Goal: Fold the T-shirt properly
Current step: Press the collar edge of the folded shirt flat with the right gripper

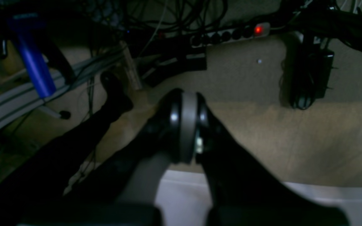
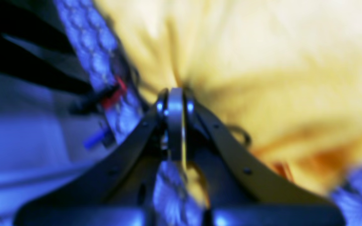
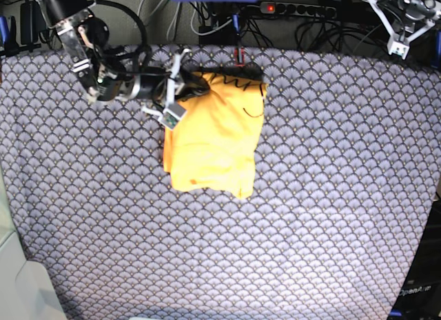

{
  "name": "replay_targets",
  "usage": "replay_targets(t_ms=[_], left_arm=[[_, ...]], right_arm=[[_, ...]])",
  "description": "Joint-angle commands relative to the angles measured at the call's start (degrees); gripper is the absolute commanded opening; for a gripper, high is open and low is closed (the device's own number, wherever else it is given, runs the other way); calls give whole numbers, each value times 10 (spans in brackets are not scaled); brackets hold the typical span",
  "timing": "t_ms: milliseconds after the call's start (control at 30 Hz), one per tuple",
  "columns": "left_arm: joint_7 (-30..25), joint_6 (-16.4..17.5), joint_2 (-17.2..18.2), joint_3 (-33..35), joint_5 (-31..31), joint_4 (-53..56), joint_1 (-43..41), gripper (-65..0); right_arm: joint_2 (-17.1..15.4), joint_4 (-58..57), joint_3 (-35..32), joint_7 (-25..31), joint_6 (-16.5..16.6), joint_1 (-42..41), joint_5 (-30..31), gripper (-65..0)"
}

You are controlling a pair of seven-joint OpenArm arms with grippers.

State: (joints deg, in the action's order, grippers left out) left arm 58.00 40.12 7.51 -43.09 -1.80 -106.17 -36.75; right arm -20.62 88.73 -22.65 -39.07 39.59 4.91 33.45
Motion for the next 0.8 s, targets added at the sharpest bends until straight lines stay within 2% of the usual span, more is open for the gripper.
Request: replay_targets(t_ms=[0, 133, 233, 333, 467, 567, 767], left_arm=[[-3, -1, 6, -3, 0, -8, -5, -650], [-2, -1, 5, -2, 0, -8, -5, -650], [-2, -1, 7, -1, 0, -8, -5, -650], [-2, -1, 9, -4, 0, -8, -6, -650], [-2, -1, 8, -5, 0, -8, -8, -650], [-2, -1, 6, -5, 0, -8, -9, -650], [-2, -1, 8, -5, 0, -8, -18, -650]], right_arm=[[-10, 45, 3, 5, 4, 9, 8, -650], [-5, 196, 4, -81, 4, 17, 8, -650], [39, 232, 3, -142, 4, -10, 8, -650], [80, 217, -5, -171, 4, -42, 8, -650], [112, 174, -42, -172, 4, -93, 8, -650], [131, 98, -67, -160, 4, -122, 8, -650], [139, -31, -113, -67, 4, -123, 7, -650]])
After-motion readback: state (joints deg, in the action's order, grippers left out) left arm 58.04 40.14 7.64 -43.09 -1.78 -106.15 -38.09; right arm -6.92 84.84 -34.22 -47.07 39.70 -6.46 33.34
